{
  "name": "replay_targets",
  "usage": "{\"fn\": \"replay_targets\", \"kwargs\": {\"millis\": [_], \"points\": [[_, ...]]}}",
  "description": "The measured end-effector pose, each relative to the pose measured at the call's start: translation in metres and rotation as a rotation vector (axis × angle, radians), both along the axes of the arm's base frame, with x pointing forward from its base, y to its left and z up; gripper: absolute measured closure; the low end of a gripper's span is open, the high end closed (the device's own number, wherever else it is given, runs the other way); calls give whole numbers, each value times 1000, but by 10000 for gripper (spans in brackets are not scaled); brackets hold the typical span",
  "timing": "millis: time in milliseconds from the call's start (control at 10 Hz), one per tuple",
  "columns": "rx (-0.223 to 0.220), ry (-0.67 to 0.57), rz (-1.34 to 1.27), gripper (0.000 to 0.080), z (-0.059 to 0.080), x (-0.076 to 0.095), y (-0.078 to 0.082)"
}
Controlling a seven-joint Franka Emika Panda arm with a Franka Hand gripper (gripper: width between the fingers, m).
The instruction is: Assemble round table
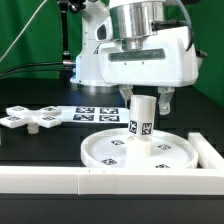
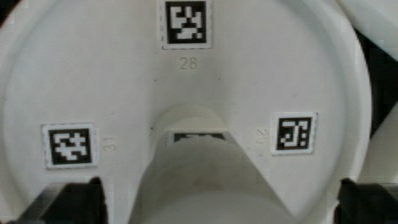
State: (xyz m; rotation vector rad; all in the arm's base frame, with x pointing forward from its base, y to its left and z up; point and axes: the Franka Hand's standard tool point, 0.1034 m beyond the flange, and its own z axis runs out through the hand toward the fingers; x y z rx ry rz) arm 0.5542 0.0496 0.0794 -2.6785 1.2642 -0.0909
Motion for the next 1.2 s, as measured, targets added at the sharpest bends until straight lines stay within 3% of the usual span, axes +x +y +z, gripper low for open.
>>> {"fn": "replay_targets", "kwargs": {"millis": [500, 900, 1200], "points": [[-47, -48, 353, 151, 0, 0, 0], [-131, -92, 744, 151, 0, 3, 2], [-158, -113, 937, 151, -1, 3, 0]]}}
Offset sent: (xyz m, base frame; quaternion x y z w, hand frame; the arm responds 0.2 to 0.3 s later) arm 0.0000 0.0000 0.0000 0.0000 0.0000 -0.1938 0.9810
